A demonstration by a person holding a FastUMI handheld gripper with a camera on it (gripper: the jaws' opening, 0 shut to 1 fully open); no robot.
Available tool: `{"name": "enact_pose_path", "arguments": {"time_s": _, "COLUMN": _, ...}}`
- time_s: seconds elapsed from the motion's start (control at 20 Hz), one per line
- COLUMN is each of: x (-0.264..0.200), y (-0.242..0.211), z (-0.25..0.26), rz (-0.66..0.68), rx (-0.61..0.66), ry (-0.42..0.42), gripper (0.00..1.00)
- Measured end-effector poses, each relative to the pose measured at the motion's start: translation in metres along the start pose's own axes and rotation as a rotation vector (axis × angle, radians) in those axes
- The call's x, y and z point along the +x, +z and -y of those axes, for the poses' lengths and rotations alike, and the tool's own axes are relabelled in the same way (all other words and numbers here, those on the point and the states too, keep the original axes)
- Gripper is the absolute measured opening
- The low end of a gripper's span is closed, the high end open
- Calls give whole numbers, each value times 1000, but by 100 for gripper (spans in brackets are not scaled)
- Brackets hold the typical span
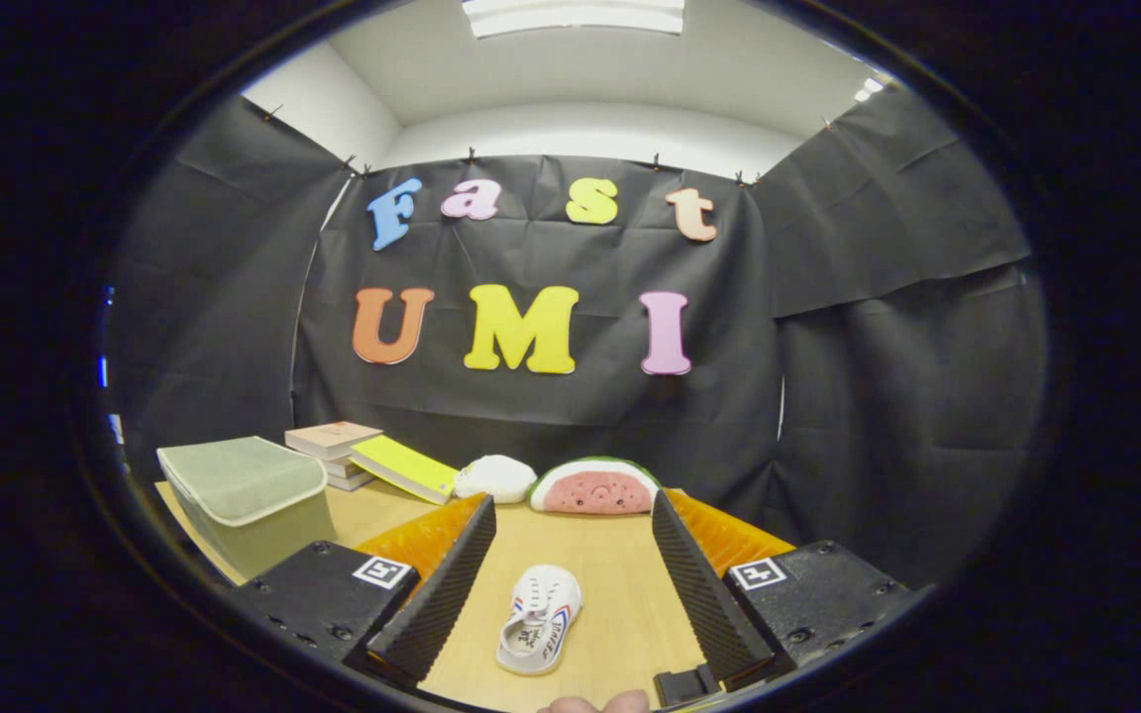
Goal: Open the storage box then place both shoes into the box .Put the left shoe in first, then the right shoe, with the right side of both shoes facing outward in a uniform manner.
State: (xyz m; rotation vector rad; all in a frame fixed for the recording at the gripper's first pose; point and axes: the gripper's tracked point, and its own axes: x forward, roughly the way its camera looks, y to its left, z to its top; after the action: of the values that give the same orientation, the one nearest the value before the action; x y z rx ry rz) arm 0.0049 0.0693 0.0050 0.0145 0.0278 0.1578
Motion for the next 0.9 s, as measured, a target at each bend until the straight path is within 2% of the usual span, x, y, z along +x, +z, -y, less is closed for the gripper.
{"name": "enact_pose_path", "arguments": {"time_s": 0.35, "x": 14, "y": 3, "z": -59, "rz": -1, "rx": 61, "ry": 193, "gripper": 100}}
{"name": "enact_pose_path", "arguments": {"time_s": 0.6, "x": 21, "y": 3, "z": -130, "rz": -13, "rx": 108, "ry": 411, "gripper": 100}}
{"name": "enact_pose_path", "arguments": {"time_s": 0.75, "x": 28, "y": -3, "z": -174, "rz": -35, "rx": 115, "ry": 512, "gripper": 100}}
{"name": "enact_pose_path", "arguments": {"time_s": 0.9, "x": 29, "y": -18, "z": -229, "rz": -97, "rx": 167, "ry": 663, "gripper": 100}}
